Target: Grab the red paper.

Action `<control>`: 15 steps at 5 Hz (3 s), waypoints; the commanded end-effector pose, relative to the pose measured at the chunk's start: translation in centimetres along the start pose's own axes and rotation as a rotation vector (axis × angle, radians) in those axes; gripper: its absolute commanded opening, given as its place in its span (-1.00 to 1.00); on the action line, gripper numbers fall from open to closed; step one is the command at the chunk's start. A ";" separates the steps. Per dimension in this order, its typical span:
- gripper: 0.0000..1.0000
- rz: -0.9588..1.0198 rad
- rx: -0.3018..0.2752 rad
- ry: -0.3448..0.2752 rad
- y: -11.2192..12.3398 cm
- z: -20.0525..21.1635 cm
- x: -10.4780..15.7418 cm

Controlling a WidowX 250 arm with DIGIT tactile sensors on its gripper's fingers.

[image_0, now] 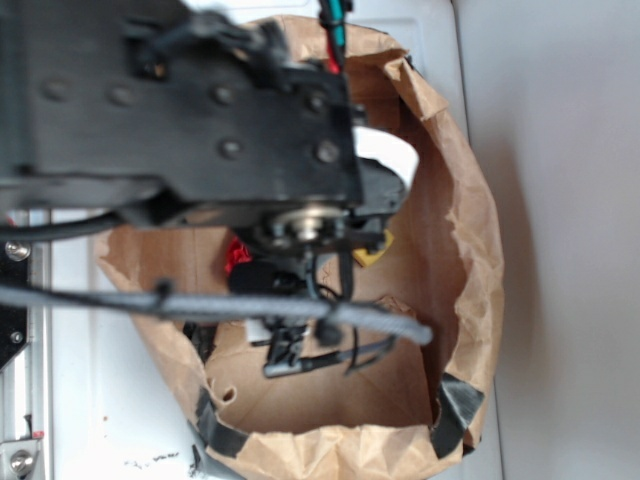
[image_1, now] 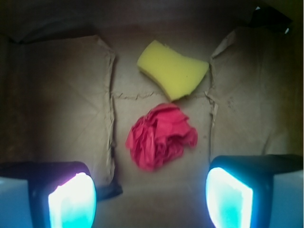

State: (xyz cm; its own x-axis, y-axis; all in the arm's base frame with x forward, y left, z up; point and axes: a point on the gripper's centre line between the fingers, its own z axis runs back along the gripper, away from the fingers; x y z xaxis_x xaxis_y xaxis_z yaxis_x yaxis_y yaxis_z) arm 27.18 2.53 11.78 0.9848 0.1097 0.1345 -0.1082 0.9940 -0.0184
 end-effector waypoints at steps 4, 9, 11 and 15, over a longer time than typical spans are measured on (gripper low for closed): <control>1.00 0.045 0.025 -0.025 1.3 -1.0 -1.4; 1.00 0.079 0.020 -0.019 1.3 -1.2 -1.4; 1.00 0.116 -0.031 -0.036 1.3 -1.7 -0.6; 1.00 0.156 -0.067 -0.114 0.4 -1.3 0.4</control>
State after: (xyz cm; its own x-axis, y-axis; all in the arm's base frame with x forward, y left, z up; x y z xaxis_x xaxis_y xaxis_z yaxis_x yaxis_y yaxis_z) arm 27.04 2.53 8.79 0.9481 0.2629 0.1785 -0.2471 0.9631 -0.1063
